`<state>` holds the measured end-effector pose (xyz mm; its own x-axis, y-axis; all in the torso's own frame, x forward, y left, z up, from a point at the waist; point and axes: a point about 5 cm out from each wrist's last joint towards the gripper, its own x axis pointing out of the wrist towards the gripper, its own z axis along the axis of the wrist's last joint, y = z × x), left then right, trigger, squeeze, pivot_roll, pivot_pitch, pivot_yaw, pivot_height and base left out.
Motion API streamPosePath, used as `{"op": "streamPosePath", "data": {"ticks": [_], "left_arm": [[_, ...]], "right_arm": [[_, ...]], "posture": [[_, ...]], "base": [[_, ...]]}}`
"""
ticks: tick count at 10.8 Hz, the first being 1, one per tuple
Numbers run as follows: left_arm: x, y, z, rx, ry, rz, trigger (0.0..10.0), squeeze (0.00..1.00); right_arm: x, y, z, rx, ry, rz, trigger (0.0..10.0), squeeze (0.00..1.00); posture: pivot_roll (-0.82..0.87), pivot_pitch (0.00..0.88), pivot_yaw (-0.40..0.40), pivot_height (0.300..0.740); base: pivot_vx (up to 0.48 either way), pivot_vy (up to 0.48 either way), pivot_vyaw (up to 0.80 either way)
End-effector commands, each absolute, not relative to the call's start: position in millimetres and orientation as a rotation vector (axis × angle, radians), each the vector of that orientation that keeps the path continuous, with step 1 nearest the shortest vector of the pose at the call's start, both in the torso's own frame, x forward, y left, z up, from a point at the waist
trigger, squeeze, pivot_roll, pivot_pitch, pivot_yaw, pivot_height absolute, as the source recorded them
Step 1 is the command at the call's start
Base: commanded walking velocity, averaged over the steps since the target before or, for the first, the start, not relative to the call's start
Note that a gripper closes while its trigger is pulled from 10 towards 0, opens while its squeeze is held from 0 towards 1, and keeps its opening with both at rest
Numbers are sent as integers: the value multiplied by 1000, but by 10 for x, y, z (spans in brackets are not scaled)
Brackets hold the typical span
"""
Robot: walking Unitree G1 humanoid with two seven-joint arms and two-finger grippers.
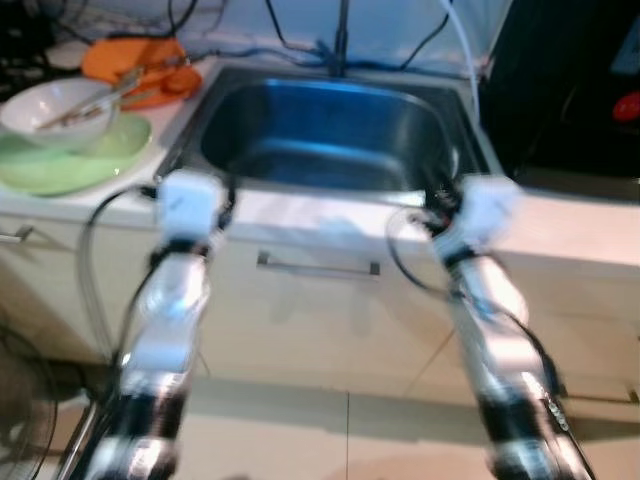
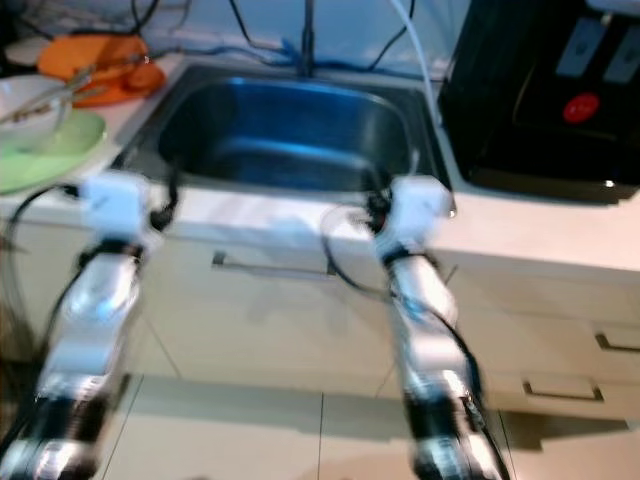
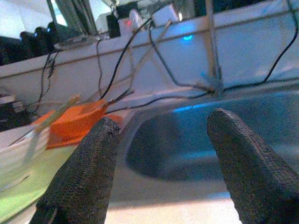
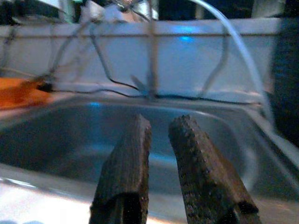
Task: Kitchen organization
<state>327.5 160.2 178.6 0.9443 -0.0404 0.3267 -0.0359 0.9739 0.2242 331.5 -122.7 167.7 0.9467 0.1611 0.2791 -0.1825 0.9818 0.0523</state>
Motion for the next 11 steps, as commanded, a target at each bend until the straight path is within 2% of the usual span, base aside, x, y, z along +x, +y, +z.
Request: {"op": "streamPosePath", "data": {"ticks": [1,2,3,4,11], "left_arm": [[3321,1526,1789,214,-324,-31,10000,0],[3395,1359,1830,192,-333,-82,10000,0],[3409,1321,1847,188,-341,-92,10000,0],[3427,1298,1857,183,-348,-96,10000,0],[3448,1309,1830,176,-348,-99,10000,0]], "right_arm": [[3371,-1229,1639,90,-238,154,10000,0],[3493,-1122,1724,113,-240,152,10000,0],[3508,-1089,1737,115,-236,166,10000,0],[3511,-1070,1717,114,-227,180,10000,0],[3497,-1099,1656,145,-235,166,10000,0]], "posture": [[6,6,-36,740],[17,8,-41,740],[20,9,-43,740],[23,10,-45,740],[21,18,-41,740]], "base": [[0,0,0],[0,337,0],[0,341,0],[0,341,-800],[0,356,0]]}}
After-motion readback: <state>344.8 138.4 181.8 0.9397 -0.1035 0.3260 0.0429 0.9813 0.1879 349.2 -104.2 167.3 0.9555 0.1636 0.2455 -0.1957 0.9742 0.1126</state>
